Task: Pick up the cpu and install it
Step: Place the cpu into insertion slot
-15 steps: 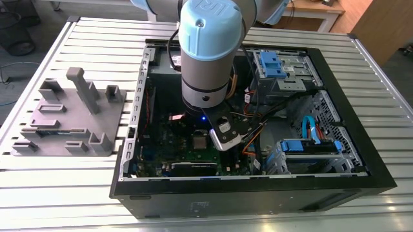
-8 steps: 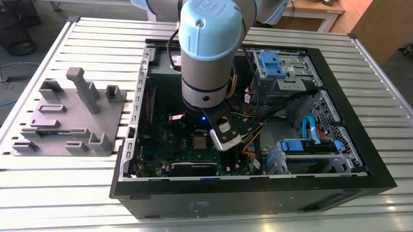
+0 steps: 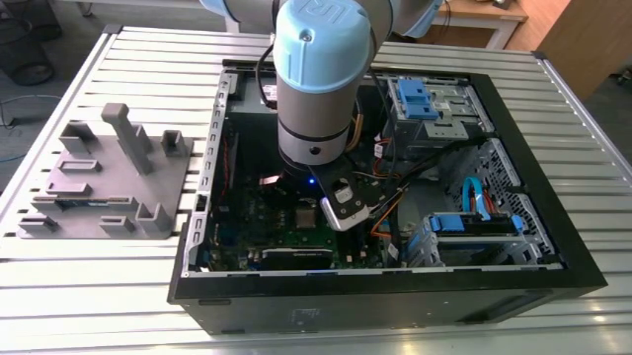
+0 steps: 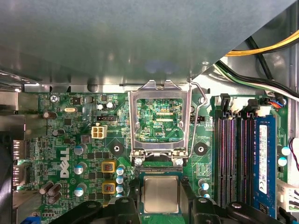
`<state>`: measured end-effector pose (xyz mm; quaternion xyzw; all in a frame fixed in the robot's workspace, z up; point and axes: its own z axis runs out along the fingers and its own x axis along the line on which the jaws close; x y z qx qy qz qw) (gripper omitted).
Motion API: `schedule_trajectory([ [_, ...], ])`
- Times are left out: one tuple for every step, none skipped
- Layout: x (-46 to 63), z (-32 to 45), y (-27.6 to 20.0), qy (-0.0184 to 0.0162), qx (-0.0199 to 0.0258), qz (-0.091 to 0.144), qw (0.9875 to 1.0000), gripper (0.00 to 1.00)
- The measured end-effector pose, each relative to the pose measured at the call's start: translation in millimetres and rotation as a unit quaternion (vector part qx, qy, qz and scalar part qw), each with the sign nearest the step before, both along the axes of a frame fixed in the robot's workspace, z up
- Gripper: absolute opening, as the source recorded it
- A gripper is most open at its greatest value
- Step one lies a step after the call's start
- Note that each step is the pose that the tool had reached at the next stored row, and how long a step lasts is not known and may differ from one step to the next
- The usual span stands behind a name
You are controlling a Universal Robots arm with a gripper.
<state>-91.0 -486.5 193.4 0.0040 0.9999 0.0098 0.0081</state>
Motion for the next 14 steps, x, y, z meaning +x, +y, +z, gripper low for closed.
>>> schedule_trajectory([
  [0.0, 0.0, 0.0, 0.0, 0.0, 0.0, 1.0, 0.46],
  [0.0, 0.1, -0.2, 0.0, 0.0001, 0.0, 1.0, 0.46],
  [0.1, 0.1, -0.7, 0.0, 0.0002, 0.0, 1.0, 0.46],
  [0.1, 0.0, -0.9, 0.0, 0.0003, 0.0, 1.0, 0.46],
  [0.2, 0.0, -0.9, 0.0, 0.0003, 0.0, 1.0, 0.46],
  [0.4, 0.0, -0.9, 0.0, 0.0004, 0.0, 1.0, 0.46],
  [0.9, -0.1, -1.0, 0.0, 0.0003, 0.0, 1.0, 0.46],
  [1.6, -0.2, -1.0, 0.0, 0.0004, 0.0, 1.0, 0.46],
  [2.3, -0.3, -1.0, 0.0, 0.0004, 0.0, 1.0, 0.46],
  [2.7, -0.3, -1.0, 0.0, 0.0003, 0.0, 1.0, 0.46],
  [2.8, -0.3, -1.0, 0.0, 0.0003, 0.0, 1.0, 0.46],
  [2.8, -0.2, -1.2, 0.0001, 0.0002, 0.0, 1.0, 0.46],
  [2.9, -0.3, -1.6, 0.0, 0.0003, 0.0, 1.0, 0.46],
  [2.9, -0.3, -2.2, 0.0, 0.0004, 0.0, 1.0, 0.46],
])
